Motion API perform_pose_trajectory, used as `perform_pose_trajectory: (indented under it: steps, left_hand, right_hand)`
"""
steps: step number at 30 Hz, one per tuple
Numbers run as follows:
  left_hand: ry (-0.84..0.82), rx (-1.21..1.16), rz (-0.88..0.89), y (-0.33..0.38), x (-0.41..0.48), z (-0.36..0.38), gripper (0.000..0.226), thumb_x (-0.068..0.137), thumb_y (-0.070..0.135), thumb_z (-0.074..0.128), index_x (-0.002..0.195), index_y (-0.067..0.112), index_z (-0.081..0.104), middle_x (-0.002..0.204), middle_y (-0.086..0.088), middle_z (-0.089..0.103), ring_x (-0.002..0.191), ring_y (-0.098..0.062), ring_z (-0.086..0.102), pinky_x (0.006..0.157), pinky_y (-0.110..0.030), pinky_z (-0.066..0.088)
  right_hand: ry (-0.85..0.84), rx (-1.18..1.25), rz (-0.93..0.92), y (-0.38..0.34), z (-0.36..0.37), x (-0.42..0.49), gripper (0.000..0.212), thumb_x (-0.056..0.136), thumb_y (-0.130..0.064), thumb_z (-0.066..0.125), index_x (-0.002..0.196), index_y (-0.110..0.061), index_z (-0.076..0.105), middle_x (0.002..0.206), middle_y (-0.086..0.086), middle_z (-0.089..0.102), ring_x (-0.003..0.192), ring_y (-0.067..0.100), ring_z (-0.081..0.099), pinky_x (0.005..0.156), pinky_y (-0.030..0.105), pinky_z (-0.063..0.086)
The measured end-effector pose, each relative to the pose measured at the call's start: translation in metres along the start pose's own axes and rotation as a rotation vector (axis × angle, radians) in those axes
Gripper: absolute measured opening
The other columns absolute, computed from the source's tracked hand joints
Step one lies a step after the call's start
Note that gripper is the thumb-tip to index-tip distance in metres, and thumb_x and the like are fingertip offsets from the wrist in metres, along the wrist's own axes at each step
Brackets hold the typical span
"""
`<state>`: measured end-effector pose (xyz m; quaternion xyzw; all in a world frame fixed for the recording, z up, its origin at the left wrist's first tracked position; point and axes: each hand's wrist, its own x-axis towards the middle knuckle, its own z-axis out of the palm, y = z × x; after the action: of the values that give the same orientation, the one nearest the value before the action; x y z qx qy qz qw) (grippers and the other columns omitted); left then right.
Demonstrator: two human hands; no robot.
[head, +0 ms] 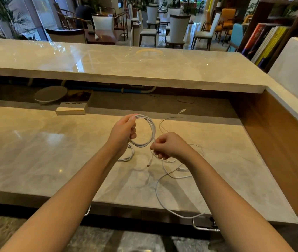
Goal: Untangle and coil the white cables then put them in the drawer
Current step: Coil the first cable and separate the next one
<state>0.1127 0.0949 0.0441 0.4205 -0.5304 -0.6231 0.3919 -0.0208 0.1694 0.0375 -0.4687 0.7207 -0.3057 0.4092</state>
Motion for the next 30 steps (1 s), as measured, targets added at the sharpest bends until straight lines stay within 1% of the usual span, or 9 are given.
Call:
perform_pose_trajectory:
  steps: [3,5,7,10,15,18,23,27,30]
  left_hand:
    - [-0.033,-0.246,-0.086,0.0,-0.001,0.0,0.023,0.101,0.013,0.032,0.09,0.01,0.053,0.064,-0.001,0.03,0.053,-0.01,0.025,0.05,-0.023,0.023]
    - [-0.028,-0.338,-0.119,0.0,-0.002,0.002,0.022,0.101,0.013,0.03,0.086,0.01,0.045,0.064,-0.001,0.028,0.053,-0.01,0.023,0.05,-0.023,0.021]
    - [0.009,-0.261,-0.097,-0.003,-0.003,0.002,0.022,0.102,0.014,0.029,0.096,0.007,0.049,0.064,-0.001,0.03,0.053,-0.01,0.025,0.05,-0.024,0.023]
    - [0.045,-0.175,-0.085,-0.005,-0.002,0.0,0.028,0.102,0.015,0.029,0.113,0.007,0.053,0.064,-0.001,0.035,0.054,-0.01,0.03,0.051,-0.023,0.029]
    - [0.069,-0.098,-0.089,-0.008,-0.003,0.001,0.029,0.102,0.017,0.028,0.115,0.011,0.053,0.066,-0.002,0.038,0.056,-0.011,0.035,0.056,-0.024,0.036]
    - [0.102,0.027,-0.055,-0.01,-0.002,0.002,0.03,0.102,0.02,0.027,0.116,0.014,0.053,0.069,-0.003,0.039,0.06,-0.013,0.037,0.062,-0.028,0.037]
    - [0.127,0.131,0.029,-0.013,-0.004,0.004,0.031,0.103,0.023,0.025,0.116,0.016,0.053,0.073,-0.004,0.041,0.066,-0.014,0.039,0.065,-0.028,0.039]
    - [0.145,0.224,0.057,-0.009,-0.003,0.004,0.03,0.103,0.025,0.028,0.114,0.02,0.055,0.078,-0.002,0.044,0.071,-0.014,0.042,0.064,-0.025,0.041]
    - [0.073,0.137,0.004,-0.009,-0.002,-0.002,0.029,0.102,0.024,0.031,0.107,0.021,0.059,0.075,-0.002,0.044,0.07,-0.015,0.041,0.067,-0.029,0.038]
  right_hand:
    - [0.112,0.133,-0.003,0.003,0.008,0.001,0.013,0.089,-0.005,0.058,0.086,0.005,0.065,0.063,0.012,0.063,0.047,0.015,0.061,0.051,0.024,0.056]
    - [0.208,0.273,-0.066,0.002,0.012,0.001,0.014,0.091,-0.004,0.054,0.085,0.004,0.063,0.067,0.015,0.064,0.053,0.018,0.065,0.058,0.027,0.059]
    - [0.154,0.471,-0.078,-0.001,0.015,-0.003,0.01,0.09,-0.002,0.054,0.088,0.001,0.063,0.074,0.016,0.066,0.064,0.02,0.067,0.065,0.027,0.06]
    - [-0.031,0.753,-0.042,-0.005,0.012,-0.008,0.015,0.086,0.0,0.057,0.099,-0.001,0.064,0.087,0.015,0.069,0.082,0.023,0.068,0.082,0.033,0.058]
    - [0.01,0.742,-0.12,-0.005,0.018,-0.009,0.015,0.091,-0.013,0.057,0.102,-0.008,0.066,0.086,0.005,0.069,0.081,0.013,0.064,0.085,0.033,0.052]
    - [0.015,0.698,-0.11,-0.005,0.022,-0.009,0.017,0.09,-0.017,0.059,0.101,-0.007,0.068,0.089,0.006,0.069,0.086,0.015,0.065,0.084,0.031,0.052]
    - [0.1,0.66,-0.159,0.0,0.031,-0.009,0.012,0.087,-0.009,0.061,0.092,-0.017,0.068,0.09,0.001,0.069,0.091,0.015,0.062,0.088,0.032,0.049]
    - [0.019,0.847,-0.146,0.003,0.032,-0.008,0.015,0.092,-0.011,0.054,0.088,-0.017,0.068,0.085,-0.002,0.065,0.088,0.012,0.057,0.084,0.029,0.041]
    - [-0.079,0.9,-0.159,0.003,0.031,-0.008,0.019,0.094,-0.012,0.051,0.083,-0.014,0.066,0.079,-0.003,0.064,0.085,0.01,0.056,0.083,0.029,0.04]
